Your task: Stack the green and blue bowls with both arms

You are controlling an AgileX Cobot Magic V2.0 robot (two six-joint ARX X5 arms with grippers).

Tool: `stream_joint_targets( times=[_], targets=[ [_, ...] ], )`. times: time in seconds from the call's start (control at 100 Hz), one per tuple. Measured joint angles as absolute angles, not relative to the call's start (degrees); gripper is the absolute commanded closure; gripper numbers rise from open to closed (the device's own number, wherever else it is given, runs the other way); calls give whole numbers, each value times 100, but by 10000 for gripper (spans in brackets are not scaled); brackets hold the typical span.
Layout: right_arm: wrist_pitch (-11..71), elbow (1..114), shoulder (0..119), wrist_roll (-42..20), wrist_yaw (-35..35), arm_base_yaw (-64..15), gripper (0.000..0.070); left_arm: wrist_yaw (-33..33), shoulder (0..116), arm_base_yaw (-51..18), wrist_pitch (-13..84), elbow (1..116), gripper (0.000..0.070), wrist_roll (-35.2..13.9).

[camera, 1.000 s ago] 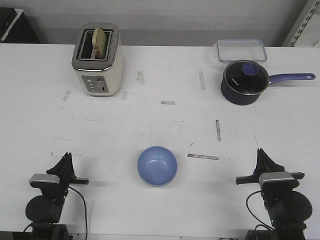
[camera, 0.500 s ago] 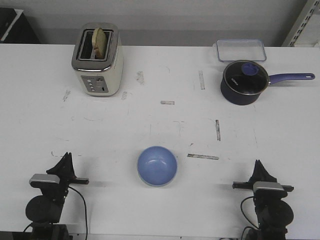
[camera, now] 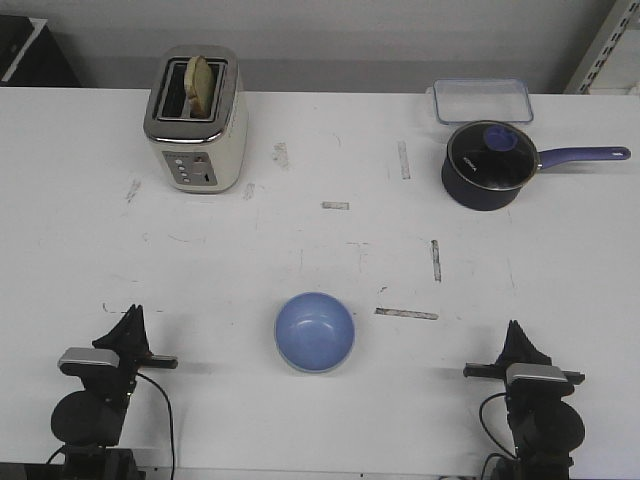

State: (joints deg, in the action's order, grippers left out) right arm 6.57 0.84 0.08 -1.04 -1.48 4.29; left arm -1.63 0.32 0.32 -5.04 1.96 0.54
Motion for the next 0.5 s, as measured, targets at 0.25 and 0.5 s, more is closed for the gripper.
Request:
stream_joint_targets(
  times=[0.25, 0.5],
  targets=[
    [659, 84, 8, -132, -148, 429, 697, -163, 32, 32, -506, 196, 699, 54],
    [657, 84, 8, -132, -148, 429, 697, -163, 32, 32, -506, 196, 699, 54]
  ],
)
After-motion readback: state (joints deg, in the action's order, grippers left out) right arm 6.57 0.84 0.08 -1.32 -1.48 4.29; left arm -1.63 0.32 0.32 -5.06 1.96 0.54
